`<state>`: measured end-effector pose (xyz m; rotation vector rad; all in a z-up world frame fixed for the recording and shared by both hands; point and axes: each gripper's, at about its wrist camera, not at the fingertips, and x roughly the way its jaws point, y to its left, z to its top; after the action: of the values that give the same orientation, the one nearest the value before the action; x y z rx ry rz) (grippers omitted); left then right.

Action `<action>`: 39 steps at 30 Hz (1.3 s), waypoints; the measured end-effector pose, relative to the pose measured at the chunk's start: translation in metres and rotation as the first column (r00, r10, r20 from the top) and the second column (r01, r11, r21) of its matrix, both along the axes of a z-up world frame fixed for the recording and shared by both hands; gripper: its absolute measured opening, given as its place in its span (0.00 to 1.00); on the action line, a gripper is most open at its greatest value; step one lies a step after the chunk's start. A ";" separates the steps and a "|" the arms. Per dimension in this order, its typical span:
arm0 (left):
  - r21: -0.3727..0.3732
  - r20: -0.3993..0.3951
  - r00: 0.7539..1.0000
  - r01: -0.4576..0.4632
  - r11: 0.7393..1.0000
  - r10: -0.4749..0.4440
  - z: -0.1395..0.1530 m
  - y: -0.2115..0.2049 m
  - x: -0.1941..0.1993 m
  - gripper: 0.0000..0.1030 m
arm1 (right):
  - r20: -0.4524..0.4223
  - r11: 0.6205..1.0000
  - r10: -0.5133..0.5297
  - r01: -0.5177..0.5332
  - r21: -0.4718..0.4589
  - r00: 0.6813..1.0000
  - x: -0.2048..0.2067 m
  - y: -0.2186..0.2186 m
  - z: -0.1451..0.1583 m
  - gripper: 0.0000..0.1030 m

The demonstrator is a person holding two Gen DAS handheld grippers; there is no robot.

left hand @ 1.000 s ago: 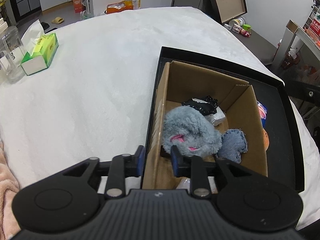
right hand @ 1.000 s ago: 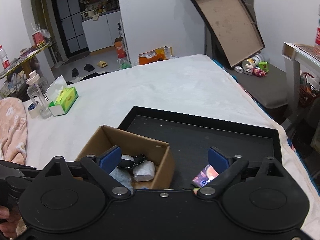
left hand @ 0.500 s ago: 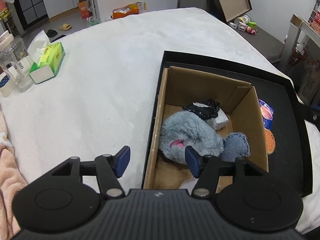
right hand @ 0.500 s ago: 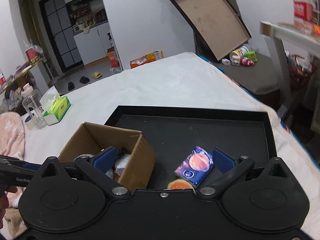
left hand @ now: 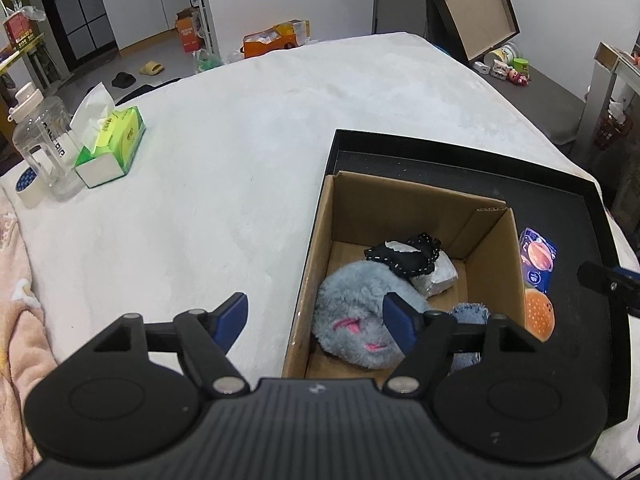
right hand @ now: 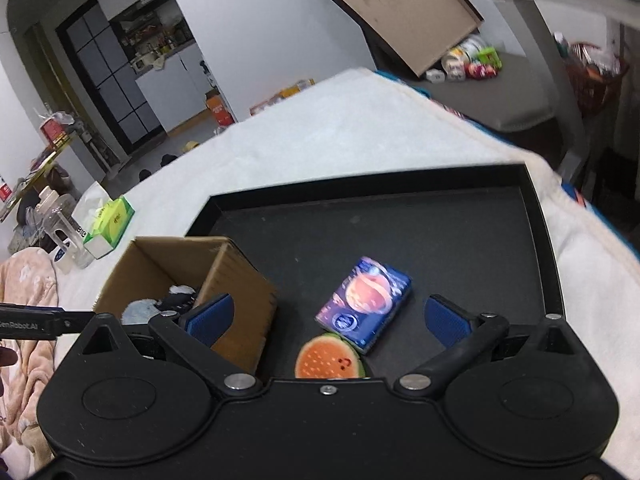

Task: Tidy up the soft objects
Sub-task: 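Move the right gripper down onto the hamburger plush on the tray, then close the right gripper on the hamburger plush and lift it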

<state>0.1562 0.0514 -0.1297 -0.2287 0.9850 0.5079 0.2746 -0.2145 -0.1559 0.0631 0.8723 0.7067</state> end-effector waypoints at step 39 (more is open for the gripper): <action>0.014 -0.035 0.999 0.021 1.000 -0.020 -0.006 -0.011 0.006 0.71 | -0.063 0.991 0.052 -0.059 -0.119 0.997 -0.015 0.008 -0.030 0.27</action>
<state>0.1620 0.0401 -0.1355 -0.1969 1.0167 0.5014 0.2596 -0.2069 -0.1859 -0.0490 0.9754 0.7053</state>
